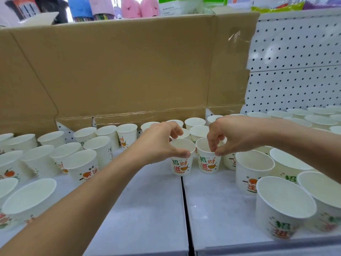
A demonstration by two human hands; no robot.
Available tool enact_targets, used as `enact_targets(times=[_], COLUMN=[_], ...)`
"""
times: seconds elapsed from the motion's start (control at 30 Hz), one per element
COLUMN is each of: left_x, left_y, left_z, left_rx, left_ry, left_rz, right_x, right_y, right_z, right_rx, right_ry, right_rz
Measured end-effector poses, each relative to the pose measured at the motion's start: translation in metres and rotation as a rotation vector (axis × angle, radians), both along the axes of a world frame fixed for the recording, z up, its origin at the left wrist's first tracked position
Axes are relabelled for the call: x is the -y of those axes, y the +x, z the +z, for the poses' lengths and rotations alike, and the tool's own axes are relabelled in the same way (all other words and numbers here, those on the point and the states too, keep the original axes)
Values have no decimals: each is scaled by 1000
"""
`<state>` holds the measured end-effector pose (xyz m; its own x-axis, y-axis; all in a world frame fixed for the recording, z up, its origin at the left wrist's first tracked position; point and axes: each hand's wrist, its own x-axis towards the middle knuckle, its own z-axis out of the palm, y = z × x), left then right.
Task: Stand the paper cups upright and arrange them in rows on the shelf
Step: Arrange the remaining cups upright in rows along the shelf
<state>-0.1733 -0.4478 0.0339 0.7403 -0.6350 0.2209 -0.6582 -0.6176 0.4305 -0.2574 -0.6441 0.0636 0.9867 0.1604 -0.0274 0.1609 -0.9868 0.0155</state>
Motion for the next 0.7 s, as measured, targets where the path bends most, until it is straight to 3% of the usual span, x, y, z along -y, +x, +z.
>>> enact_targets(times=[0.23, 0.37, 0.57, 0.7], left_x=[-5, -30, -104, -169], left_y=[-6, -26, -62, -68], left_z=[2, 1, -36, -56], left_rx=[24, 72, 329, 502], left_ry=[-4, -180, -489, -514], left_rz=[19, 37, 177, 462], right_x=[-4, -29, -127, -186], right_y=[-10, -26, -32, 17], right_z=[3, 11, -12, -42], right_rx=[37, 115, 281, 246], right_ry=[-29, -64, 474, 601], right_rz=[-49, -35, 190, 228])
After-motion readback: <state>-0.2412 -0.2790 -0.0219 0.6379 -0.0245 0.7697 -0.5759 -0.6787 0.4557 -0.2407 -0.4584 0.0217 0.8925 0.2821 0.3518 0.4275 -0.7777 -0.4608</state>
